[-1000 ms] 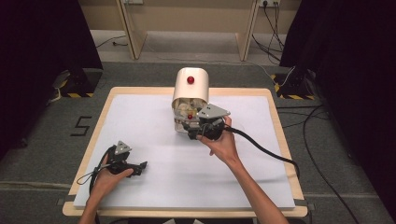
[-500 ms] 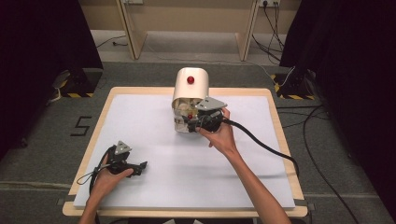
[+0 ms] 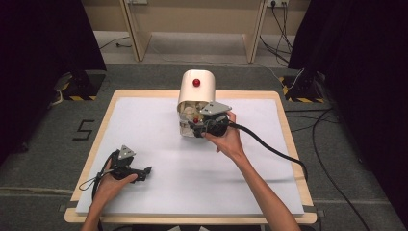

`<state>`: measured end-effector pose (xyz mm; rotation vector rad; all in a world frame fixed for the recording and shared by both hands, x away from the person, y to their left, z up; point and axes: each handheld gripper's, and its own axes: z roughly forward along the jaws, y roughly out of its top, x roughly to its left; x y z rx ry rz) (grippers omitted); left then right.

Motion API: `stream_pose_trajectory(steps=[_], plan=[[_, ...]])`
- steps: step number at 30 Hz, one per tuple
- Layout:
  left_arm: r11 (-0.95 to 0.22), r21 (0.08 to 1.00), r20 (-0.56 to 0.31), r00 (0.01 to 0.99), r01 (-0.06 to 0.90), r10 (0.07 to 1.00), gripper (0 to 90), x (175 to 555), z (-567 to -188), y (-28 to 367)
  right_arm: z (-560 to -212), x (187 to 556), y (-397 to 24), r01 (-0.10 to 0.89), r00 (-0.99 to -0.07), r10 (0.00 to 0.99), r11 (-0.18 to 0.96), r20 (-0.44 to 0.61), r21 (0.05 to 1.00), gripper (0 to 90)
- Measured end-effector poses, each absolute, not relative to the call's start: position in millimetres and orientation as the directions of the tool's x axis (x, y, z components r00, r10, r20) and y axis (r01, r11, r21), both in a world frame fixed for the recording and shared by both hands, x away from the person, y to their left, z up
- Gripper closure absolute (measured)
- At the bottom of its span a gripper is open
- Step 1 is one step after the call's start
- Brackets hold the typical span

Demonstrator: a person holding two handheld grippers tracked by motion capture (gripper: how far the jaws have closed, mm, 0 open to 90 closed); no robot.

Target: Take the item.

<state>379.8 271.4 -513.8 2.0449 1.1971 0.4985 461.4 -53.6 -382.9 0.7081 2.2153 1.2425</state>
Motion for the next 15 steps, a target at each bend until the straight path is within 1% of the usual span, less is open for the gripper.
stream_pose_trajectory(steps=[15], plan=[[-0.322,0.736,-0.023,0.496,0.596,0.868,0.0,380,-514,271,-382,440,-57,0.170,-0.765,0.618,0.463,-0.179,0.870,29.2]])
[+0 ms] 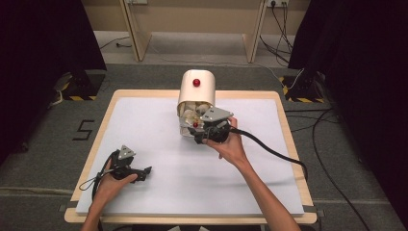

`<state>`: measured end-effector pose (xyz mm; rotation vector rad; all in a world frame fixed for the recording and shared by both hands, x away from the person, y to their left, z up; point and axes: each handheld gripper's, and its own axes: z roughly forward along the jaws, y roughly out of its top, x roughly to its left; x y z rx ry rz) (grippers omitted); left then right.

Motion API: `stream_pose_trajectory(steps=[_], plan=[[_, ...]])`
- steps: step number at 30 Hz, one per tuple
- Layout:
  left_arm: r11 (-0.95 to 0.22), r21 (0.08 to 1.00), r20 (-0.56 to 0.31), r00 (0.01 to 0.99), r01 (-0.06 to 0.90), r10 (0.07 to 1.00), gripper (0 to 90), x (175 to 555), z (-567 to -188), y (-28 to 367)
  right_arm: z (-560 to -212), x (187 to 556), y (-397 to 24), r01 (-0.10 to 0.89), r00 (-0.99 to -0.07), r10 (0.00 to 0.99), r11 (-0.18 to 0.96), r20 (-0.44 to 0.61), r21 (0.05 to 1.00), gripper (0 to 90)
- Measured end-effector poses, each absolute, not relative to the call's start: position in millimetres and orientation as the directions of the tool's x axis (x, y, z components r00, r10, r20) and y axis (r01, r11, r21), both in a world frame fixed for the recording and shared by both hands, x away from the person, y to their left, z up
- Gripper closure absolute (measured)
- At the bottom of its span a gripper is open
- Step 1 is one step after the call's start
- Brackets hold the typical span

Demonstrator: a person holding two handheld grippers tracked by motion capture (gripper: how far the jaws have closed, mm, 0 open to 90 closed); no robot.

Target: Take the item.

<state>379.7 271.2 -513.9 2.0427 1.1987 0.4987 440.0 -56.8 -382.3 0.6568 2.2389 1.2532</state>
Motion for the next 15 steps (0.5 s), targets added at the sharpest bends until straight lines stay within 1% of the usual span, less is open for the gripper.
stream_pose_trajectory(steps=[6,15], plan=[[-0.321,0.736,-0.023,0.496,0.596,0.868,0.0,380,-514,271,-384,431,-61,0.157,-0.778,0.602,0.463,-0.179,0.872,31.5],[-0.321,0.736,-0.023,0.496,0.596,0.868,0.0,380,-514,271,-386,426,-61,0.147,-0.778,0.599,0.466,-0.189,0.873,31.5]])
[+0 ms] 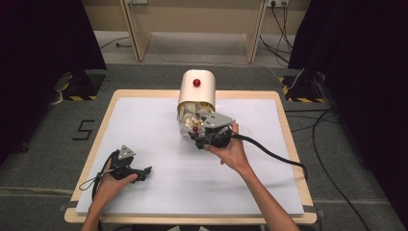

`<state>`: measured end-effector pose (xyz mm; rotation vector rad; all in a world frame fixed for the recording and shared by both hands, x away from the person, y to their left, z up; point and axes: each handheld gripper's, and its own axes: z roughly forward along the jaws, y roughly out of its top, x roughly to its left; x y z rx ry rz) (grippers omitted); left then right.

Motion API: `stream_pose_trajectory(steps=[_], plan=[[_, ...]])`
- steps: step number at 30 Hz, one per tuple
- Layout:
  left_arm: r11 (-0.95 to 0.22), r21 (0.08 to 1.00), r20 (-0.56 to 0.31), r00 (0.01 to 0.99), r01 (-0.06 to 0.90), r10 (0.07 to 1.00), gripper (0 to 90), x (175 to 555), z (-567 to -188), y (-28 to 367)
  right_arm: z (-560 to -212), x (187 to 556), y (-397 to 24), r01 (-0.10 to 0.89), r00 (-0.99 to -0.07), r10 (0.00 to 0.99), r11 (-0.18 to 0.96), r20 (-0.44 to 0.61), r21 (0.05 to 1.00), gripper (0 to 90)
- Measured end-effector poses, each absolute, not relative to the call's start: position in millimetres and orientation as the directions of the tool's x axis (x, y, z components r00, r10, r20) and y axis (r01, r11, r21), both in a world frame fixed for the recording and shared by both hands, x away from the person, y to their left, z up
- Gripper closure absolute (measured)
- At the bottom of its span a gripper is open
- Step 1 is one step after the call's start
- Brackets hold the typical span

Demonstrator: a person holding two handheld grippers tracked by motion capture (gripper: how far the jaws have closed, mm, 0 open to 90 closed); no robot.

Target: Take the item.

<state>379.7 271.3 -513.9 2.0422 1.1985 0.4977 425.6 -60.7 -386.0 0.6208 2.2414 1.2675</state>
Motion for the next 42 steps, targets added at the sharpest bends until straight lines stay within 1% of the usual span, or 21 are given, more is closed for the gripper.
stream_pose_trajectory(steps=[20,37,42], plan=[[-0.322,0.736,-0.022,0.497,0.595,0.867,0.0,380,-514,271,-387,405,-62,0.153,-0.800,0.570,0.496,-0.188,0.855,33.8],[-0.323,0.736,-0.021,0.497,0.595,0.867,0.0,380,-514,271,-386,398,-62,0.160,-0.803,0.567,0.503,-0.184,0.850,36.2],[-0.323,0.736,-0.021,0.497,0.595,0.867,0.0,380,-514,271,-386,396,-62,0.157,-0.801,0.565,0.517,-0.197,0.842,36.6]])
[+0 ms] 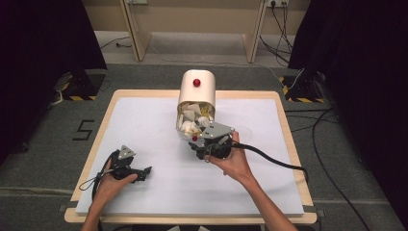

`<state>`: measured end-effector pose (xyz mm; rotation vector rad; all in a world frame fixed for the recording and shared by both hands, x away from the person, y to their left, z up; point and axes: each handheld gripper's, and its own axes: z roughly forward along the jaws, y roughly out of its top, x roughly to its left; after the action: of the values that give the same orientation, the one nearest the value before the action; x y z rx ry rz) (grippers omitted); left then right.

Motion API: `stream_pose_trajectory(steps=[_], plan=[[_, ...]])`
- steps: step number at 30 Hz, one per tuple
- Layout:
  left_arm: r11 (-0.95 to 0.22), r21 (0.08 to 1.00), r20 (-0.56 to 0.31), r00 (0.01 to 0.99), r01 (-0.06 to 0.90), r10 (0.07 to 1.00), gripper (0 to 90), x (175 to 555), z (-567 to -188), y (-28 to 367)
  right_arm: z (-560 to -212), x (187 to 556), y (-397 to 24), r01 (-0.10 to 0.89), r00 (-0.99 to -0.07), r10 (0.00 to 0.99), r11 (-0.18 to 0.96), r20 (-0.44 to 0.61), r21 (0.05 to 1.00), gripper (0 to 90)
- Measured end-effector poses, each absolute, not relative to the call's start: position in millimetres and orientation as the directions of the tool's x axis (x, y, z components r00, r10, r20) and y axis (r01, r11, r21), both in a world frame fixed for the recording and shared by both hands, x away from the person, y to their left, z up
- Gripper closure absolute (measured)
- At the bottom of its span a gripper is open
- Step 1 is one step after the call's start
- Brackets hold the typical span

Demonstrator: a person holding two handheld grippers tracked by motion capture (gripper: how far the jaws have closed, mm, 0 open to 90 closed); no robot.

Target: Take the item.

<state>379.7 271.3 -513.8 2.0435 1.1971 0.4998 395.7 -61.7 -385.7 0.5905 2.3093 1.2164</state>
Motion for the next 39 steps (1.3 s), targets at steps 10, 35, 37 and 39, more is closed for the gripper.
stream_pose_trajectory(steps=[10,35,37,39], plan=[[-0.325,0.735,-0.019,0.497,0.595,0.867,0.0,380,-514,271,-385,393,-62,0.165,-0.810,0.556,0.526,-0.190,0.834,36.8],[-0.323,0.736,-0.020,0.497,0.595,0.868,0.0,380,-514,271,-374,413,-65,0.163,-0.737,0.648,0.448,-0.194,0.879,46.3],[-0.323,0.736,-0.020,0.497,0.595,0.868,0.0,380,-514,271,-374,417,-65,0.172,-0.722,0.663,0.450,-0.199,0.877,47.3],[-0.324,0.736,-0.020,0.497,0.595,0.868,0.0,380,-514,271,-374,418,-65,0.175,-0.717,0.668,0.449,-0.200,0.876,47.5]])
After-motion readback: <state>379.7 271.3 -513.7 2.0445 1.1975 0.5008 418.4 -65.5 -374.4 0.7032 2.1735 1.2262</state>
